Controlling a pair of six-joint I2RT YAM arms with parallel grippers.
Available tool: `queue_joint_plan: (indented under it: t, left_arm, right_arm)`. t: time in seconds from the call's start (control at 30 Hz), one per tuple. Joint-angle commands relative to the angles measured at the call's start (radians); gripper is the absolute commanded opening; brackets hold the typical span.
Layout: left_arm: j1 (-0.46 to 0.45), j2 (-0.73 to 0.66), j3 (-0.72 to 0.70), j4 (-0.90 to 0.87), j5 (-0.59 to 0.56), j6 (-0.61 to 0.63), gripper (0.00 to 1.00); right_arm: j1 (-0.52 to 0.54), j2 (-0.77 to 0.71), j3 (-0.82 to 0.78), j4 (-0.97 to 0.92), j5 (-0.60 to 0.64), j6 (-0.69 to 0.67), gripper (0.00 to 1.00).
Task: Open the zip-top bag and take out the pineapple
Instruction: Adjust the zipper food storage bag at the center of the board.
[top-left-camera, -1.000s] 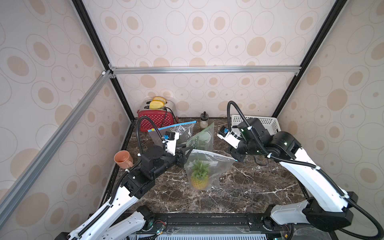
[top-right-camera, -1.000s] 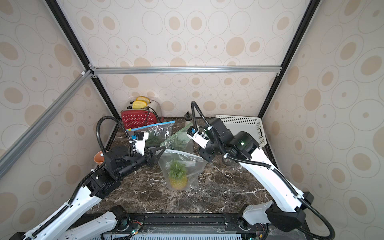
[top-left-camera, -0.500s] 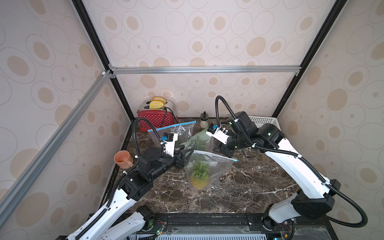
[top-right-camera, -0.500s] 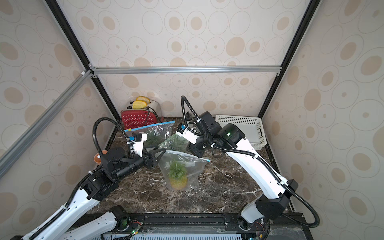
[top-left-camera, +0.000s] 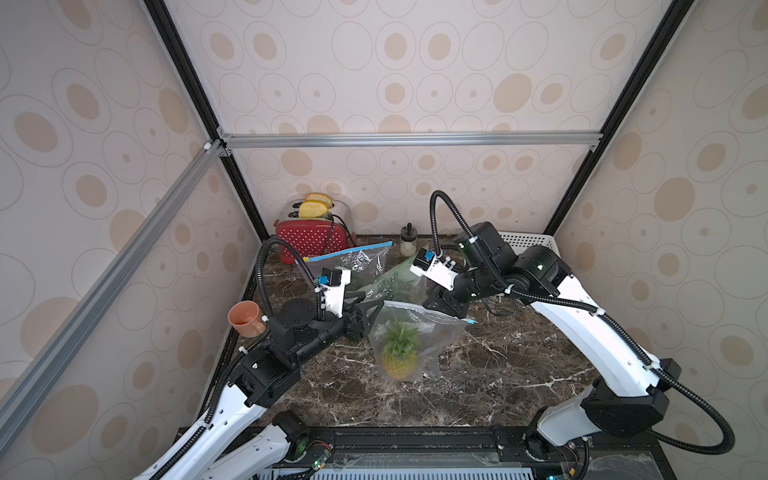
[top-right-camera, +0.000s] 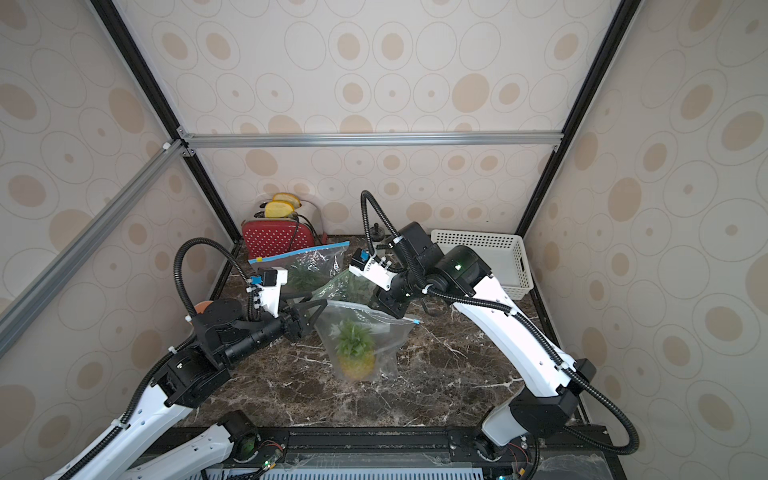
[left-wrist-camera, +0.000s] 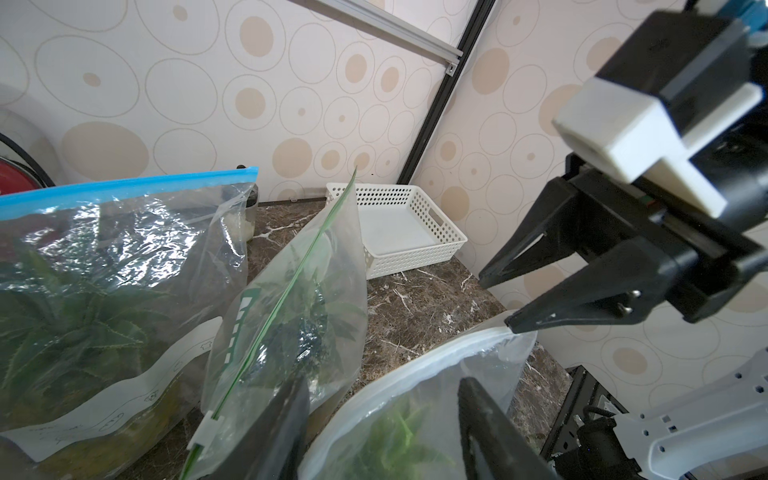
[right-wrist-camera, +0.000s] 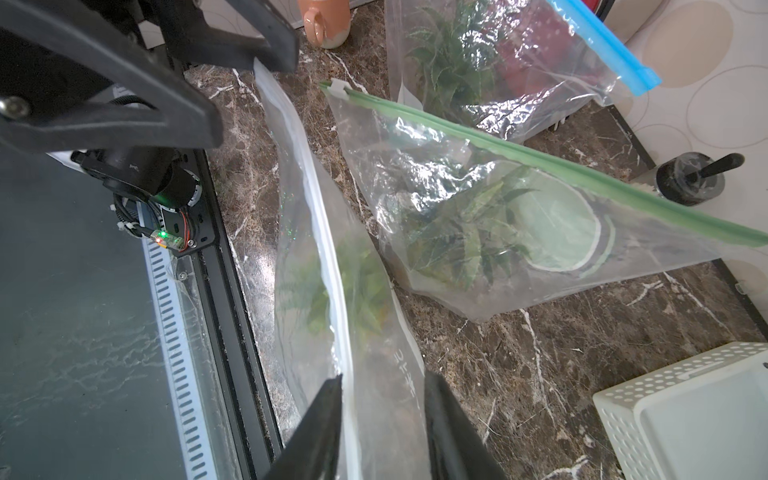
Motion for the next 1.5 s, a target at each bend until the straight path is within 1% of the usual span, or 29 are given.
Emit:
queue_joint_plan:
  t: [0.0, 0.13, 0.53, 0.67, 0.77, 0.87, 0.9, 0.97, 1.03, 1.1, 1.13, 1.17, 1.33, 1.47]
  left_arm:
    - [0.006, -0.012, 0.031, -0.009, 0.005, -0.009, 0.59]
    - [0.006, -0.012, 0.028, -0.009, 0.003, -0.009, 0.59]
    - [0.005, -0.016, 0.01, -0.01, -0.005, -0.012, 0.6]
    - [0.006, -0.021, 0.0, -0.007, -0.014, -0.016, 0.59]
    - [0.006, -0.033, -0.003, -0.016, -0.032, -0.016, 0.6]
    - [0.006, -0.051, -0.002, -0.032, -0.061, -0.013, 0.6]
    - [0.005, -0.058, -0.003, -0.037, -0.072, -0.012, 0.6]
    - [0.006, -0.076, -0.007, -0.046, -0.09, -0.01, 0.6]
    - [0.006, -0.099, -0.014, -0.053, -0.108, -0.01, 0.61]
    - [0.006, -0.116, -0.017, -0.063, -0.121, -0.01, 0.61]
    - [0.006, -0.125, -0.016, -0.072, -0.127, -0.01, 0.61]
    - [0.005, -0.131, -0.014, -0.081, -0.132, -0.007, 0.62]
    - [0.006, -0.155, -0.009, -0.099, -0.143, -0.001, 0.62]
    - [0.006, -0.165, -0.015, -0.092, -0.137, -0.005, 0.62]
  right_arm:
    - [0.0, 0.007, 0.0, -0.002, 0.014, -0.018, 0.36]
    - [0.001, 0.026, 0.01, -0.011, -0.01, -0.021, 0.36]
    - [0.025, 0.018, -0.05, 0.001, -0.051, -0.001, 0.36]
    - [0.036, 0.028, -0.065, 0.001, -0.088, 0.002, 0.36]
    - [0.048, 0.043, -0.056, 0.002, -0.097, 0.006, 0.39]
    - [0.055, 0.067, -0.049, 0.014, -0.126, 0.026, 0.4]
    - [0.057, 0.078, -0.049, 0.014, -0.122, 0.033, 0.38]
    - [0.058, 0.1, -0.047, 0.014, -0.116, 0.048, 0.27]
    - [0.059, 0.116, -0.047, 0.018, -0.106, 0.073, 0.14]
    - [0.059, 0.112, -0.049, 0.036, -0.077, 0.11, 0.07]
    - [0.059, 0.103, -0.05, 0.049, -0.056, 0.139, 0.01]
    - [0.059, 0.095, -0.048, 0.057, -0.037, 0.167, 0.0]
    - [0.059, 0.073, 0.015, 0.019, 0.056, 0.392, 0.0]
    - [0.059, 0.044, 0.022, -0.001, 0.187, 0.539, 0.0]
